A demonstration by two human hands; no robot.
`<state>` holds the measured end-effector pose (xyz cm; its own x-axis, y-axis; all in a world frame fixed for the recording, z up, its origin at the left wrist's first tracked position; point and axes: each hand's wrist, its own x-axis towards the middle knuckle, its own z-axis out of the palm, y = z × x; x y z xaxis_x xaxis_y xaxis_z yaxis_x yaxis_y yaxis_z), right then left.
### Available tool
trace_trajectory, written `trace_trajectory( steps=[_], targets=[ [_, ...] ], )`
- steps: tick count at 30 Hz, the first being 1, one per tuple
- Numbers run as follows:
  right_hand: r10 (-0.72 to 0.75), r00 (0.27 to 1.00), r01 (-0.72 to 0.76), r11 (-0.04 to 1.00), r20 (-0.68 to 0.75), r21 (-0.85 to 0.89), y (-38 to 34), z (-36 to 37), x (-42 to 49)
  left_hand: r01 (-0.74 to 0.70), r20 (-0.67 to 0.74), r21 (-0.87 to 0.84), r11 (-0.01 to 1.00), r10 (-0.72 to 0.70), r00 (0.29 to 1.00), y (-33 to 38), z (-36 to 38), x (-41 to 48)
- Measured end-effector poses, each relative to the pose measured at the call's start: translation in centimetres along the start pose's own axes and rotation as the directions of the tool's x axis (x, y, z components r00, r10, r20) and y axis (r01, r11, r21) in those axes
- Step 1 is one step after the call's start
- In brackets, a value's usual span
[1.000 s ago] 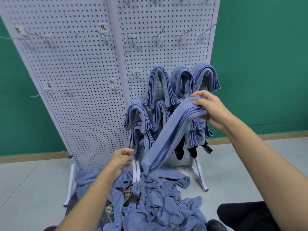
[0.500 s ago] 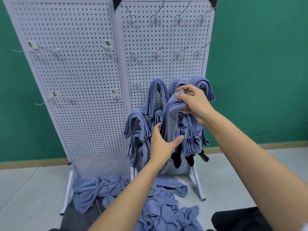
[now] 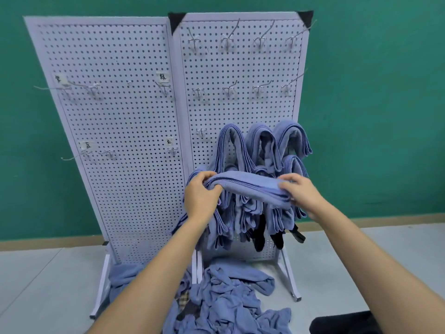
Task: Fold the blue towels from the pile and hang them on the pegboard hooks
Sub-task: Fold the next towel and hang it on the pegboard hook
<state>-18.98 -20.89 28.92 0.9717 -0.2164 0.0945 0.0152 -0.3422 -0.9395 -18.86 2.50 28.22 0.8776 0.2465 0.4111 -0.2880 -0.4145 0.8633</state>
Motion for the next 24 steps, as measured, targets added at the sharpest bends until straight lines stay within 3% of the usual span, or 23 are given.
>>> trace_trajectory(
  steps=[3, 6, 8, 12, 19, 24],
  targets=[
    [-0.131, 0.991, 0.132, 0.967, 0.021, -0.217, -0.6, 1.6, -0.6, 0.017, 0.01, 0.06, 0.998, -0.018, 1.0, 1.1, -0.4, 0.5],
    [-0.368, 0.92, 0.39, 0.894, 0.134, -0.22, -3.1, 4.0, -1.5, 0.02, 0.012, 0.126, 0.992, -0.021, 1.0, 2.4, -0.6, 0.8],
    [-0.432, 0.872, 0.482, 0.84, 0.231, -0.251, -4.2, 5.9, -1.6, 0.002, 0.014, 0.156, 0.988, -0.004, 1.0, 3.1, -0.7, 1.0],
    [-0.484, 0.853, 0.519, 0.755, 0.194, -0.401, -4.7, 8.1, -0.6, -0.03, 0.022, 0.14, 0.99, 0.027, 0.999, 3.8, -1.3, 1.5],
    [-0.497, 0.858, 0.511, 0.806, 0.127, -0.3, -6.0, 8.8, 0.4, -0.132, 0.1, 0.269, 0.954, 0.109, 0.989, 2.5, -3.3, 3.5],
    [-0.575, 0.817, 0.561, 0.772, 0.049, -0.299, -8.8, 10.0, 2.3, -0.198, 0.012, 0.202, 0.959, 0.2, 0.98, 3.2, -4.6, 5.8]
  ],
)
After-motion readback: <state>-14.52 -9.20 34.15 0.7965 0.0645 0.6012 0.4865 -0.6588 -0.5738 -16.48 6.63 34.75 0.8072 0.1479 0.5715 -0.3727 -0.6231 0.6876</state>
